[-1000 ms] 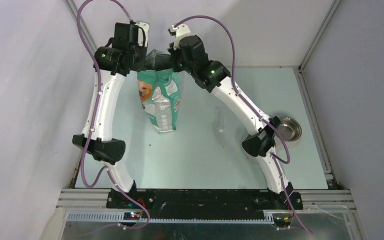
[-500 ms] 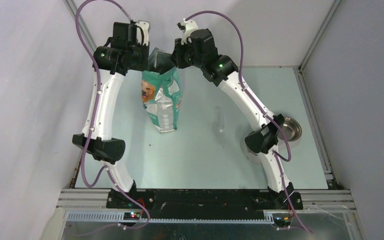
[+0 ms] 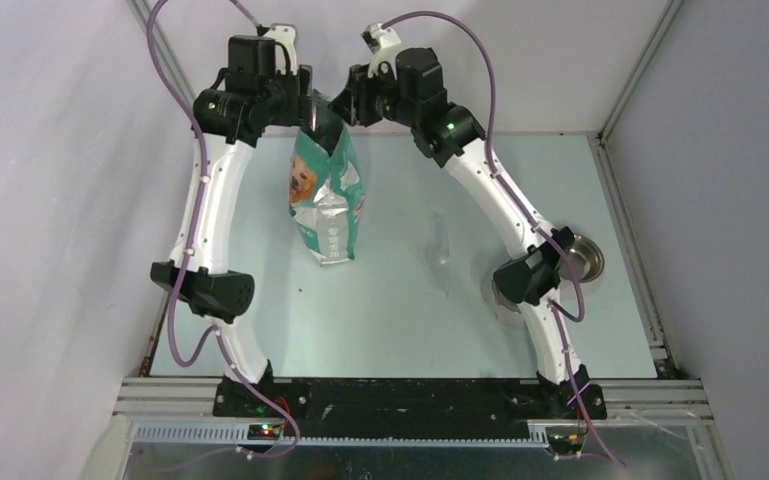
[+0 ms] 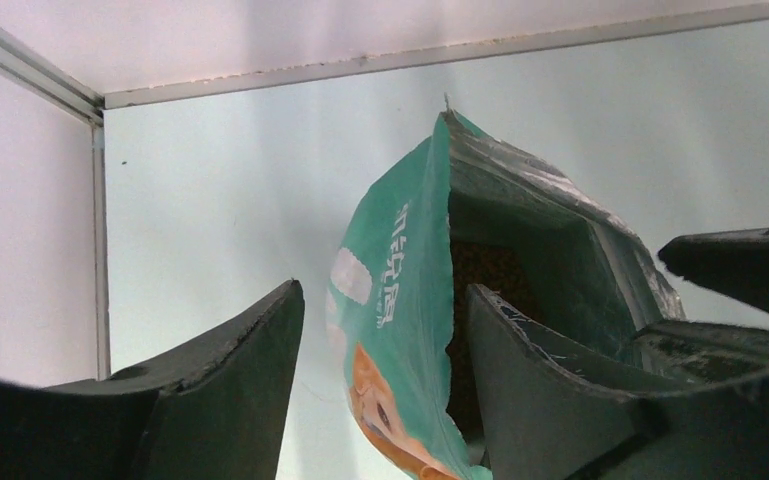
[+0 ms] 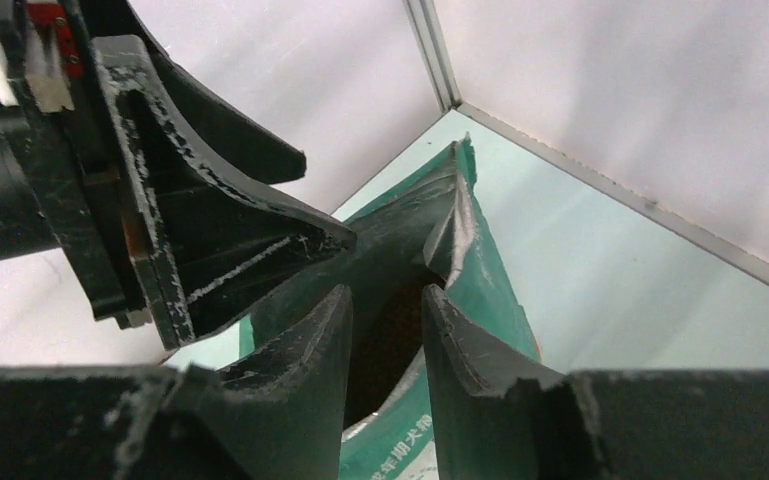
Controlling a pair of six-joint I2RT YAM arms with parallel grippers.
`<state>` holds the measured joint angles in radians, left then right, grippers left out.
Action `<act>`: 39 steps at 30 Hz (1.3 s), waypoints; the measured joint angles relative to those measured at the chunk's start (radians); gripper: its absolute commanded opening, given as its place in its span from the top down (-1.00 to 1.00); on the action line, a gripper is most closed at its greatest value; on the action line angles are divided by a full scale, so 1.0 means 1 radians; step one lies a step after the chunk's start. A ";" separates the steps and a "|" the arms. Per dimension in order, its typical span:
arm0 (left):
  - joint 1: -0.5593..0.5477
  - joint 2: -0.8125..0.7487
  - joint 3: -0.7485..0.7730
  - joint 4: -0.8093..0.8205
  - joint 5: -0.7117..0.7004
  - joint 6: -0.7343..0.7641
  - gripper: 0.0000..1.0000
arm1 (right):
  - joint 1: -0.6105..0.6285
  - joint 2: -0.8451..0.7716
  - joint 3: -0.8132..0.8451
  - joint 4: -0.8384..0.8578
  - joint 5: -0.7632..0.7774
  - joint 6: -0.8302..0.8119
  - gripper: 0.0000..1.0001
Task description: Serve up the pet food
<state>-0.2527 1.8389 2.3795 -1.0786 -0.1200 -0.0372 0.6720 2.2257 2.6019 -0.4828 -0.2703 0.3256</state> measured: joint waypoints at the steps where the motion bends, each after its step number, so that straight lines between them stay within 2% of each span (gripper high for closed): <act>1: 0.000 0.000 0.002 0.004 -0.004 0.000 -0.41 | -0.007 -0.001 0.000 -0.001 -0.011 0.001 0.24; 4: 0.000 0.000 0.003 0.019 -0.008 0.000 -0.49 | -0.043 -0.011 -0.010 -0.001 -0.041 0.011 0.00; 9: 0.003 -0.010 -0.004 0.064 0.040 0.000 -0.73 | -0.129 -0.057 -0.070 0.007 -0.145 0.026 -0.22; 11: 0.005 -0.059 -0.071 0.135 0.063 0.000 -0.93 | -0.172 -0.095 -0.132 0.013 -0.214 0.023 -0.37; 13: 0.006 -0.145 -0.188 0.220 0.077 0.002 -0.99 | -0.218 -0.143 -0.219 0.021 -0.294 0.014 -0.45; 16: 0.006 -0.298 -0.361 0.346 0.103 0.011 -0.99 | -0.292 -0.222 -0.377 -0.008 -0.356 -0.011 -0.46; 20: 0.006 -0.498 -0.529 0.504 0.169 0.063 -1.00 | -0.383 -0.308 -0.611 -0.093 -0.319 -0.064 -0.41; 24: -0.001 -0.601 -0.547 0.535 0.268 0.145 -0.98 | -0.431 -0.358 -0.864 -0.153 -0.272 -0.110 -0.22; 28: -0.035 -0.652 -0.568 0.480 0.365 0.263 -0.93 | -0.438 -0.361 -1.037 -0.206 -0.255 -0.118 -0.09; 34: -0.108 -0.691 -0.689 0.340 0.399 0.414 -0.92 | -0.413 -0.325 -1.071 -0.232 -0.232 -0.136 -0.10; 39: -0.121 -0.701 -0.748 0.271 0.389 0.468 -0.92 | -0.377 -0.263 -1.060 -0.232 -0.172 -0.129 -0.08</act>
<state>-0.3740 1.1381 1.6310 -0.8074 0.2691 0.4313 0.2947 1.9625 1.5421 -0.7151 -0.4423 0.1970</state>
